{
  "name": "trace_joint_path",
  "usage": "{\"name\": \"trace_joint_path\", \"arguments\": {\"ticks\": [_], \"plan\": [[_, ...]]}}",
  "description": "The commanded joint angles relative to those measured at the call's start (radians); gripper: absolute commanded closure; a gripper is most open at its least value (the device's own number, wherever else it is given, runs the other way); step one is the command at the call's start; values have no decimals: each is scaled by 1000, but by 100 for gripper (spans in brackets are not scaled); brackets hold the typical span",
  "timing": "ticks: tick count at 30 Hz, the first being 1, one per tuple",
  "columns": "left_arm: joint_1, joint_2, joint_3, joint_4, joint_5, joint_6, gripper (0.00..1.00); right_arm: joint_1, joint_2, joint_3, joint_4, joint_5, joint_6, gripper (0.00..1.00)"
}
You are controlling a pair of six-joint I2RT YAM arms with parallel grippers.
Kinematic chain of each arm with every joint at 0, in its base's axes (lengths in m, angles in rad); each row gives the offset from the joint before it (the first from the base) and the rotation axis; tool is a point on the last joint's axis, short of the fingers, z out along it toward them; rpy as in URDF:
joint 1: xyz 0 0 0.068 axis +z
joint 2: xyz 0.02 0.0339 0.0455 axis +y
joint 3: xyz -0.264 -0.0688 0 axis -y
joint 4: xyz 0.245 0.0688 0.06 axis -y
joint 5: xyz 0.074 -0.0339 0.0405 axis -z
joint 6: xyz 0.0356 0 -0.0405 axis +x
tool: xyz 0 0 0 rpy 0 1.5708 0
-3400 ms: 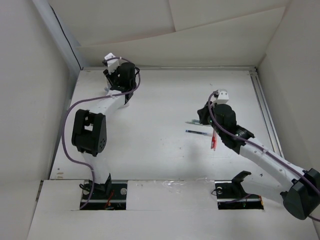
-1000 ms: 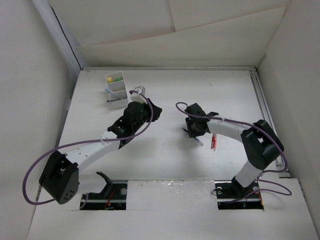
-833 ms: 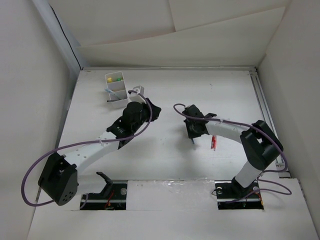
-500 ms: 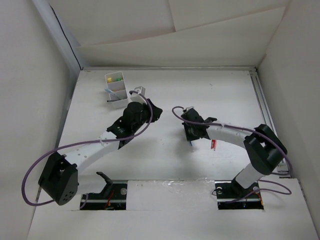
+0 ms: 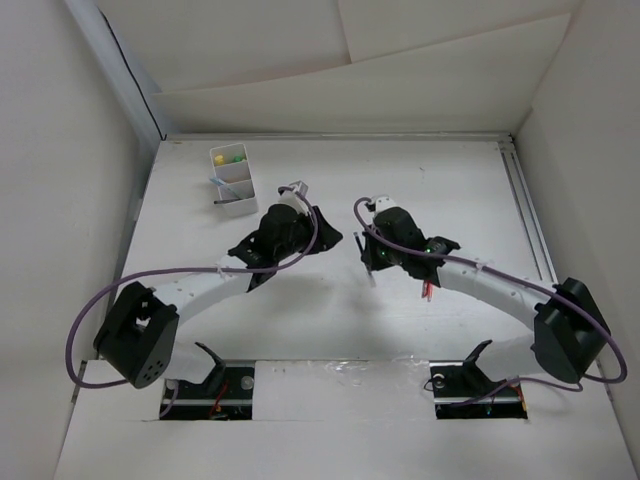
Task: Sort the stationery into containers
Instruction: Pick up the pen from the center of the board.
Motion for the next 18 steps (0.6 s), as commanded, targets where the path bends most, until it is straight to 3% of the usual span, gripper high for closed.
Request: {"name": "trace_joint_path", "arguments": {"ticks": [1,13,18], "plan": [[1,22,36,93,123,-37,62,15,2,46,60,-47,-14,100],[1,115,38,165,201,-58,62,47,45,98,128,-142,-24,100],[1,85,20,154,122,-58,67,60,45,88,148,-156,-13,100]]}}
